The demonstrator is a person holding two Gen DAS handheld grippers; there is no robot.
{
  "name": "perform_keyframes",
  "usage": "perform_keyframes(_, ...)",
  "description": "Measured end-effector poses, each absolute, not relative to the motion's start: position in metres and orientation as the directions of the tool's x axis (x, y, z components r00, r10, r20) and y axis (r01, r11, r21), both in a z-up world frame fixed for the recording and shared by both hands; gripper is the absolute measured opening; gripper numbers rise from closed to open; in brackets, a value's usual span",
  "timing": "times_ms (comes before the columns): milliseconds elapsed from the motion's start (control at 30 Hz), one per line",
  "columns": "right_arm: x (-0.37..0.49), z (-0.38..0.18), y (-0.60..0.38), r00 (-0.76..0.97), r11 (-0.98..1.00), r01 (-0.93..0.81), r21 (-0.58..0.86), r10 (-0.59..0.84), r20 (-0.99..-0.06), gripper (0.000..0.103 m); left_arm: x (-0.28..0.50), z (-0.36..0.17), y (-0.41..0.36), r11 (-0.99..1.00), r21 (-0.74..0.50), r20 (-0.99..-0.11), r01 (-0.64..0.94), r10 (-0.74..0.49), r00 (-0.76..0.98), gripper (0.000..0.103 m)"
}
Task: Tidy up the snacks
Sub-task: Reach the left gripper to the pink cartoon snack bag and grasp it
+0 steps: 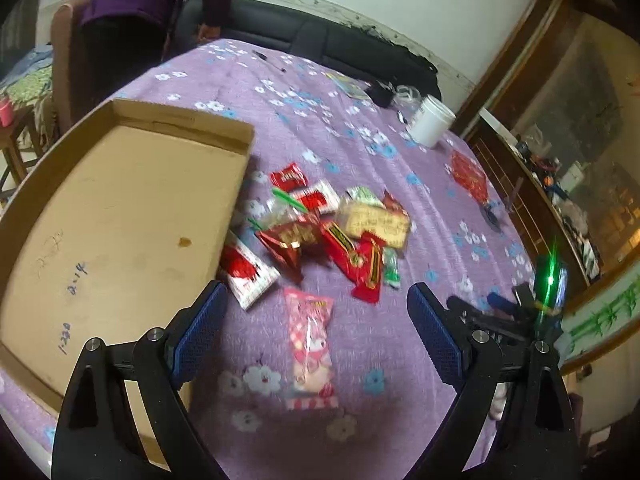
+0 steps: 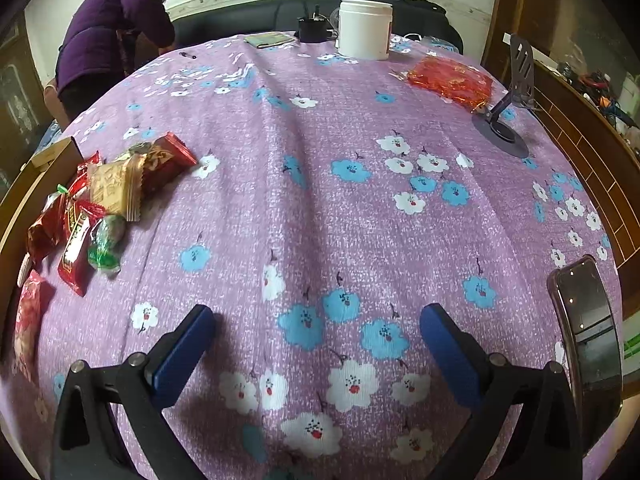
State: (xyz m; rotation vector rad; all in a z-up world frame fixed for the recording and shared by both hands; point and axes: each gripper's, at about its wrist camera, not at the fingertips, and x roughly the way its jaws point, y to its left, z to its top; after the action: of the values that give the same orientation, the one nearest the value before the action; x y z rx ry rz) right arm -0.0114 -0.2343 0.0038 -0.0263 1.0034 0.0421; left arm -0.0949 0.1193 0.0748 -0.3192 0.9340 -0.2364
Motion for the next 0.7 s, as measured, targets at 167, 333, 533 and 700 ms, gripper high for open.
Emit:
perform_keyframes(167,-0.012,0.004,-0.234,0.542,0.999,-0.039,-0.005,0.016,-0.840,0.103,-0.100,0.051,0.092,0.937,-0.310,-0.786,0.161,-0.348,0.510,0.092)
perform_keyframes(333,-0.013,0.004,-0.234,0.546,0.999,-0.033,-0.005,0.014,-0.837,0.103,-0.098,0.032,0.077,0.958,-0.226,-0.825,0.177,-0.285,0.488,0.092)
perform_keyframes(533,-0.014,0.004,-0.235,0.548,0.999,-0.032,-0.003,0.015,-0.836,0.103,-0.097,0.024,0.072,0.971,-0.154,-0.831,0.183,-0.228,0.507,0.092)
perform_keyframes(700,-0.014,0.004,-0.235,0.548,0.999,-0.032,-0.003,0.015,-0.836,0.103,-0.108,0.038,0.073,0.935,-0.220,-0.749,0.277,-0.344,0.567,0.092)
